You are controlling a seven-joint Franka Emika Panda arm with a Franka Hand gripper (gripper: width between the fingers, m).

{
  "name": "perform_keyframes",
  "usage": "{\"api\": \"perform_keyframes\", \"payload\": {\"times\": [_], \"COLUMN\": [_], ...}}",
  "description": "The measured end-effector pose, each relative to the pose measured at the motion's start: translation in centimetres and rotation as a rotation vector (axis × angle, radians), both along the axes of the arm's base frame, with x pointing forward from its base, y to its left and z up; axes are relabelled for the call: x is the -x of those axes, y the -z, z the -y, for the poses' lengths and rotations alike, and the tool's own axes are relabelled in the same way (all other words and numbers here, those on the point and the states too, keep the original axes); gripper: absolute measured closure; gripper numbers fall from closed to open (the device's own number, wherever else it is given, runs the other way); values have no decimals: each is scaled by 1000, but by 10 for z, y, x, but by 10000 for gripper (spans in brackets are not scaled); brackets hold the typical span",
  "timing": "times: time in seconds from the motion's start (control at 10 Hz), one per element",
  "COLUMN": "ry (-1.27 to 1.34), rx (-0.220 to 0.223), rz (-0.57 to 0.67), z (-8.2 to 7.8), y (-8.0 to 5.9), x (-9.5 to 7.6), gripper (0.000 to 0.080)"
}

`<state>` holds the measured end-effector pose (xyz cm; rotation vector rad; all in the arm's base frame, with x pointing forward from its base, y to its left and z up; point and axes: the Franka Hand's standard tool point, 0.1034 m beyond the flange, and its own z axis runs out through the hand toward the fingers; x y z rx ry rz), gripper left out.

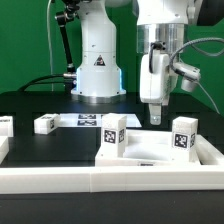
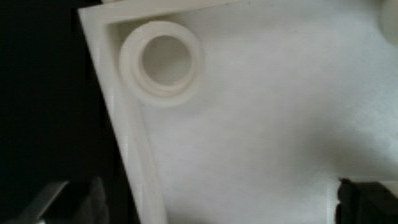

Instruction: Assemble square table

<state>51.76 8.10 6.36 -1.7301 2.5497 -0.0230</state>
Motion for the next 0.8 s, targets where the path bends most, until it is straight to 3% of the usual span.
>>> {"api": "perform_keyframes", "payload": {"times": [0.4,0.8], "ry": [-174,-185], "rx": [31,66], "rz": [-20,-62], "z": [4,11], "y": [16,42], "x": [11,25], "gripper": [150,150]}}
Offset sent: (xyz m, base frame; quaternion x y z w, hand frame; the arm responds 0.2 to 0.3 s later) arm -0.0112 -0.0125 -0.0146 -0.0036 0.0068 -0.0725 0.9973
